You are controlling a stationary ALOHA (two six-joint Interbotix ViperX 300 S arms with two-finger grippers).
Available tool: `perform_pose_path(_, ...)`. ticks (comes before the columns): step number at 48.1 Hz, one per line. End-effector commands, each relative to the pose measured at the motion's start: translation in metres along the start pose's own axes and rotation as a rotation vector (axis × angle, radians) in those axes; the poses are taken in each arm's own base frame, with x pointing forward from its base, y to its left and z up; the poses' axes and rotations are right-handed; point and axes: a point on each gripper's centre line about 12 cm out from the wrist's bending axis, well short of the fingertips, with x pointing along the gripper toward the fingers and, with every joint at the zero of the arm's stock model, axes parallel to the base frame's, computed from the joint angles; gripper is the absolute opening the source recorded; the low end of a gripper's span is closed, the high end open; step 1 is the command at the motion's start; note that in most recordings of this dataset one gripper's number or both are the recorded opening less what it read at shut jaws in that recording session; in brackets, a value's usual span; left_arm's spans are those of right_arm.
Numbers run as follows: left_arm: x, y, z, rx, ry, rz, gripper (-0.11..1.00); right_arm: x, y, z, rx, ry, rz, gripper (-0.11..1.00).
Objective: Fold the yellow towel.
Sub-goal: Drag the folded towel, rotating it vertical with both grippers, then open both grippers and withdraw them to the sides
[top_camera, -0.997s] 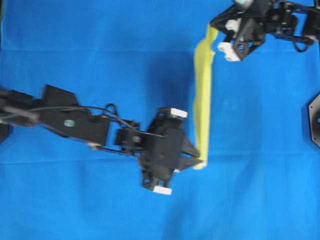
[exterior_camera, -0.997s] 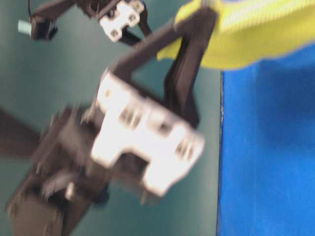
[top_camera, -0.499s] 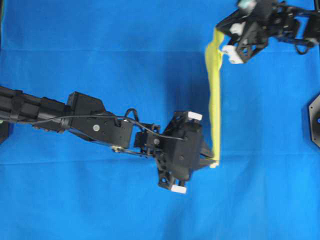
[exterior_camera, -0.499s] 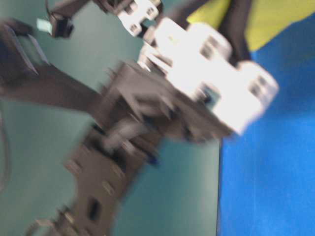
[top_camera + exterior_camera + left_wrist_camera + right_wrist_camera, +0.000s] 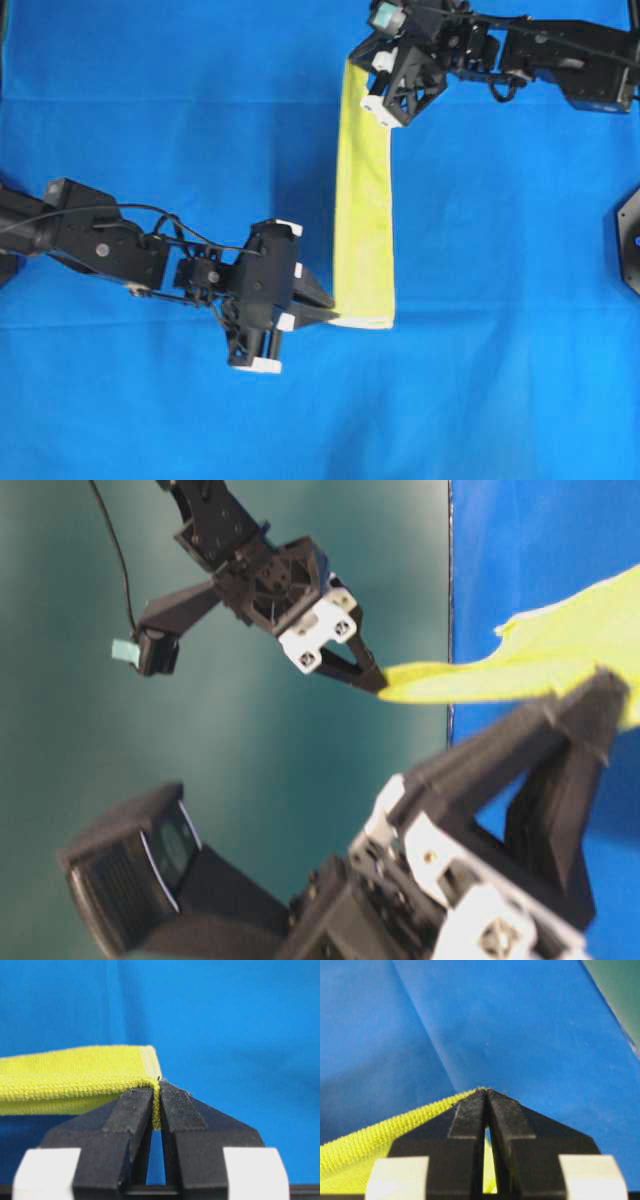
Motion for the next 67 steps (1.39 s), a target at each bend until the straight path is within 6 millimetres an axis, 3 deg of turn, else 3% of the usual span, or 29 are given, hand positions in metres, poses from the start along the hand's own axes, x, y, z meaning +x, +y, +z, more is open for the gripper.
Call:
perform_pose_path(1,-0.008,-0.009,0.012,0.009,-0.043,-0.02,0.02,-0.001,-0.001,0.013,-0.003,-0.038,0.0,0.01)
perform_pose_path(23,-0.004,-0.003,0.01,0.004,-0.035,-0.007,0.05,0.002,0.014,0.007,-0.052,-0.041,0.033,0.02)
perform_pose_path(27,-0.005,-0.002,0.01,0.004,-0.03,-0.006,0.22,0.002,0.016,0.009,-0.058,-0.051,0.039,0.07)
perform_pose_path(35,-0.011,-0.002,0.005,0.012,0.009,-0.004,0.69,0.002,0.018,0.011,-0.065,-0.071,0.047,0.57)
perform_pose_path(39,-0.018,-0.002,0.007,0.001,0.042,-0.003,0.8,0.001,0.018,0.011,-0.067,-0.072,0.047,0.67)
perform_pose_path(50,-0.055,-0.006,0.017,-0.037,0.157,-0.004,0.78,-0.014,0.017,0.013,-0.061,-0.076,0.041,0.63)
perform_pose_path(58,-0.089,-0.007,0.024,-0.064,0.17,-0.003,0.78,-0.048,0.023,0.014,-0.06,-0.121,0.057,0.63)
perform_pose_path(67,-0.133,-0.005,0.038,-0.059,0.063,-0.01,0.77,-0.088,0.028,0.007,-0.045,-0.19,0.086,0.63)
